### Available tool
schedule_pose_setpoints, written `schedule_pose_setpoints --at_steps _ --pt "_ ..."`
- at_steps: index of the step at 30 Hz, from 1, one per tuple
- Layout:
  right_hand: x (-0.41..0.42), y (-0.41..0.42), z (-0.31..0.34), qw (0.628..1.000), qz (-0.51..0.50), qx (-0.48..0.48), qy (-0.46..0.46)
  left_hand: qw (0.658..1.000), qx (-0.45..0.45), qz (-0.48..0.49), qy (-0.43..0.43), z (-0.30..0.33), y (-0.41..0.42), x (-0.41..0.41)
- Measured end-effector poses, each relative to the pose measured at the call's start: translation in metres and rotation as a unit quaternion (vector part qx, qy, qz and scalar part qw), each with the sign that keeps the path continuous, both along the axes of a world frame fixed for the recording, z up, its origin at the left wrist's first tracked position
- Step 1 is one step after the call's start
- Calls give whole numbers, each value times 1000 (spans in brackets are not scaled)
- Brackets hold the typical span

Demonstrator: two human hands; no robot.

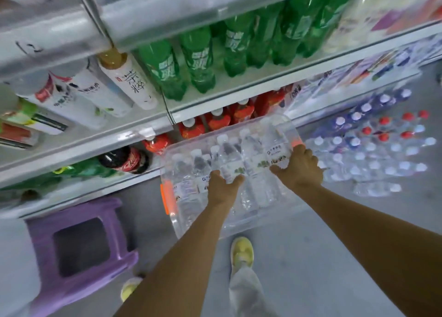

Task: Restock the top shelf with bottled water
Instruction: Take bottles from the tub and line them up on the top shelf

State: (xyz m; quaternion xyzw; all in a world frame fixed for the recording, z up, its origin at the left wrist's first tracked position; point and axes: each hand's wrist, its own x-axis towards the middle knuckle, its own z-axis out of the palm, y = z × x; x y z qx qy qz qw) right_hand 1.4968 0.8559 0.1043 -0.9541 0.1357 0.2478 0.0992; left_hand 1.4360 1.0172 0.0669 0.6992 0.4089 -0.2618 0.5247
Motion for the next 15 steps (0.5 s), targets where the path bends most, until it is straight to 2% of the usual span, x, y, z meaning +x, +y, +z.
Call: schedule_pose_setpoints --at_steps 2,7,9,15 --pt "4 -2 -7 997 -36 43 50 999 36 -22 -6 -6 -4 7" --pt "7 -3 -16 993 -69 85 45 994 86 -69 15 -6 -6 17" --pt "4 -4 -11 988 -93 112 45 996 67 -61 19 -3 0 16" --pt "-28 13 29 966 -136 217 22 997 -70 37 -10 45 29 -15"
